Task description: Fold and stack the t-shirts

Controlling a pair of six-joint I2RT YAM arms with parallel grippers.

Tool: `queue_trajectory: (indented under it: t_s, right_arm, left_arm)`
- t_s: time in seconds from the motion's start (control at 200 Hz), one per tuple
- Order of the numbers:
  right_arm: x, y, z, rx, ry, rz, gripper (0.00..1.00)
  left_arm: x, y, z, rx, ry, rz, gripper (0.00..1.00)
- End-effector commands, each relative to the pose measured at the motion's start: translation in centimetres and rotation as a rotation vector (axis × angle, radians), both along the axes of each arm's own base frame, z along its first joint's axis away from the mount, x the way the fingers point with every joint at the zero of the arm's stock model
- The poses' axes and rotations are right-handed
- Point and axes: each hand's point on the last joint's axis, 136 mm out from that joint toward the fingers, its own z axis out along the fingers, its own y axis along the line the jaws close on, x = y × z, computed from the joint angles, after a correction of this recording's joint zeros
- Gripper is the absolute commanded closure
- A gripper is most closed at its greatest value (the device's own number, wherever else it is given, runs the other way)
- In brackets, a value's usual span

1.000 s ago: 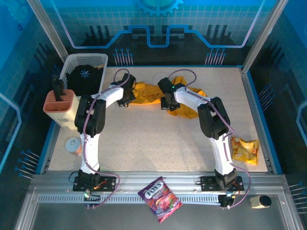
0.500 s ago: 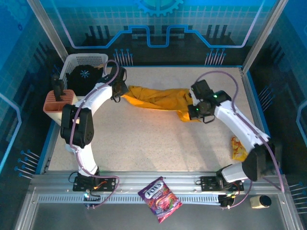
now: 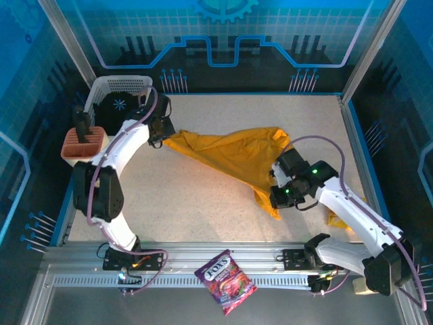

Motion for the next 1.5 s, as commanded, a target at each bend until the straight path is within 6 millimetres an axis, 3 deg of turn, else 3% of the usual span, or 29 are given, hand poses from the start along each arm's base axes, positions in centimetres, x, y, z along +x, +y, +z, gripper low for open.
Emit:
queue_trajectory:
  t_s: [0.0, 0.15, 0.265, 0.33, 0.45, 0.55, 0.686, 0.801, 0.941, 1.031, 1.166, 1.311, 1.496]
  right_arm:
    - [-1.1, 3.3, -1.3, 0.117, 0.08, 0.005, 1.0]
    - [0.1, 8.7, -2.7, 0.271, 0.098, 0.041, 1.0]
    - [0.7, 11.8, -4.0, 0.283, 0.138, 0.097, 0.99]
    - [0.3, 12.4, -5.2, 0.247, 0.171, 0.125, 0.87]
    - [1.6, 12.9, -4.6, 0.231, 0.13, 0.12, 0.57]
    - [3.1, 11.3, -2.8, 0.213, 0.054, 0.065, 0.44]
    - [6.7, 6.7, 0.2, 0.195, -0.085, -0.106, 0.34]
    - [10.0, 1.6, 1.2, 0.192, -0.159, -0.301, 0.36]
    - [14.1, -3.9, -0.2, 0.159, -0.193, -0.491, 0.46]
    - [16.4, -6.1, -2.2, 0.135, -0.164, -0.562, 0.54]
    - [19.3, -7.4, -5.5, 0.072, -0.108, -0.6, 0.55]
    - [21.3, -8.2, -8.4, -0.023, -0.073, -0.628, 0.54]
    - [22.4, -8.2, -10.3, -0.146, -0.049, -0.61, 0.56]
  left_arm:
    - [-4.0, 1.2, 0.5, 0.042, 0.066, -0.028, 1.0]
    - [-6.8, 2.9, -1.4, 0.108, 0.11, 0.005, 1.0]
    - [-8.1, 3.7, -3.4, 0.133, 0.139, 0.043, 1.0]
    - [-8.6, 4.3, -4.1, 0.155, 0.138, 0.073, 1.0]
    - [-9.4, 5.8, -4.3, 0.222, 0.128, 0.127, 1.0]
    - [-9.5, 6.7, -3.6, 0.268, 0.112, 0.15, 0.89]
    - [-9.1, 6.5, -2.8, 0.257, 0.081, 0.144, 0.46]
    - [-8.7, 5.6, -1.8, 0.251, 0.056, 0.121, 0.17]
    - [-8.7, 4.1, -0.4, 0.295, 0.043, 0.073, 0.02]
    - [-8.6, 2.3, 0.0, 0.286, 0.033, 0.026, 0.02]
    - [-8.4, -0.8, -1.0, 0.251, 0.042, -0.039, 0.09]
    - [-8.5, -3.3, -4.5, 0.207, 0.102, -0.086, 0.2]
    - [-8.7, -4.9, -9.3, 0.185, 0.188, -0.109, 0.23]
